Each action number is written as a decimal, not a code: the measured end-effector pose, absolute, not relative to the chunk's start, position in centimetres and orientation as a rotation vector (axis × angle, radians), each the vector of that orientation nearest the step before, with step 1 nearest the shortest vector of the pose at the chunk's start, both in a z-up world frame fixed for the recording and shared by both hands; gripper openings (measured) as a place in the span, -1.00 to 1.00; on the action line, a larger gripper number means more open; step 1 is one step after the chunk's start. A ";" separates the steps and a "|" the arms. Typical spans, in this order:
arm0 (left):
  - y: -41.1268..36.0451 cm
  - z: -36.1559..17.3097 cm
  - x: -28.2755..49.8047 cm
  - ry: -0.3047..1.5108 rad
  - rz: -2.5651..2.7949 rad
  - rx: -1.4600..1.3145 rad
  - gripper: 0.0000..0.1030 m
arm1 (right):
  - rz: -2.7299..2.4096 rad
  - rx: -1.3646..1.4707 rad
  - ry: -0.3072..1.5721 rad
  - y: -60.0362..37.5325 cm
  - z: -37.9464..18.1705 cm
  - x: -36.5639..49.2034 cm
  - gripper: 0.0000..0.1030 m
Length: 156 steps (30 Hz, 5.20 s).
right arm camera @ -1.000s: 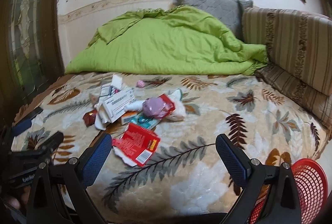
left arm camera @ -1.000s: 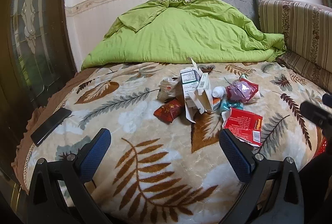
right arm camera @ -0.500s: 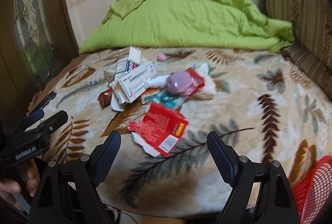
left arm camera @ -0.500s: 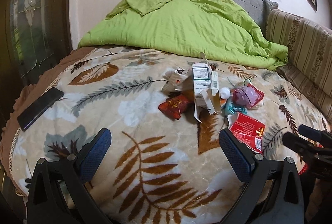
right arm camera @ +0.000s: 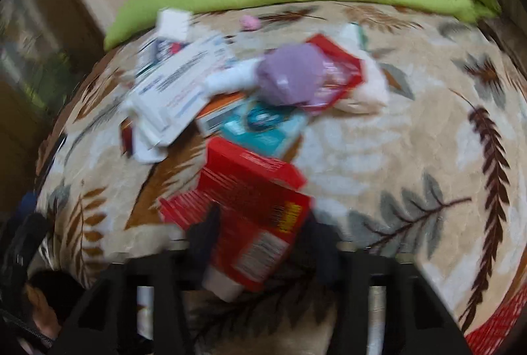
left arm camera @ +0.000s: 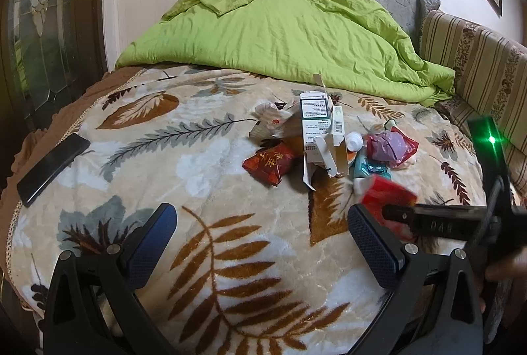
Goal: Collect trash
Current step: 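Grasp the red snack packet with the right tool, then grasp the red-brown wrapper with the left tool while the right tool holds the red packet, then carry both items to the red basket and open both tools over it, then grasp the white barcode medicine box with the right tool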
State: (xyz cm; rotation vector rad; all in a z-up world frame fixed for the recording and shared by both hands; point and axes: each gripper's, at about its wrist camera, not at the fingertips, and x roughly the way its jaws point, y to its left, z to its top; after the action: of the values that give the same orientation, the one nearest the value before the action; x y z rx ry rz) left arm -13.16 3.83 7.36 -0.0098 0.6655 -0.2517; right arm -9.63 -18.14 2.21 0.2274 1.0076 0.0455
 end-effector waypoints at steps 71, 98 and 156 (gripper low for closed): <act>-1.1 8.0 -8.6 0.585 -0.355 0.153 -0.31 | 0.085 0.224 0.668 -18.6 7.4 -13.4 -0.88; -5.4 9.9 -11.4 0.616 -0.596 0.115 -0.31 | 0.016 0.374 0.524 -22.5 11.5 -20.8 -0.88; 0.8 8.6 -4.8 0.699 -0.391 -0.039 0.50 | 0.064 0.517 0.796 -21.8 10.1 -11.9 0.18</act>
State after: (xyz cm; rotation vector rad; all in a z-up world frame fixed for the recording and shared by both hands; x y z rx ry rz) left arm -4.79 0.80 8.64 -0.0393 0.6987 -0.3914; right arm -11.86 -21.84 10.07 0.5168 0.7962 0.0640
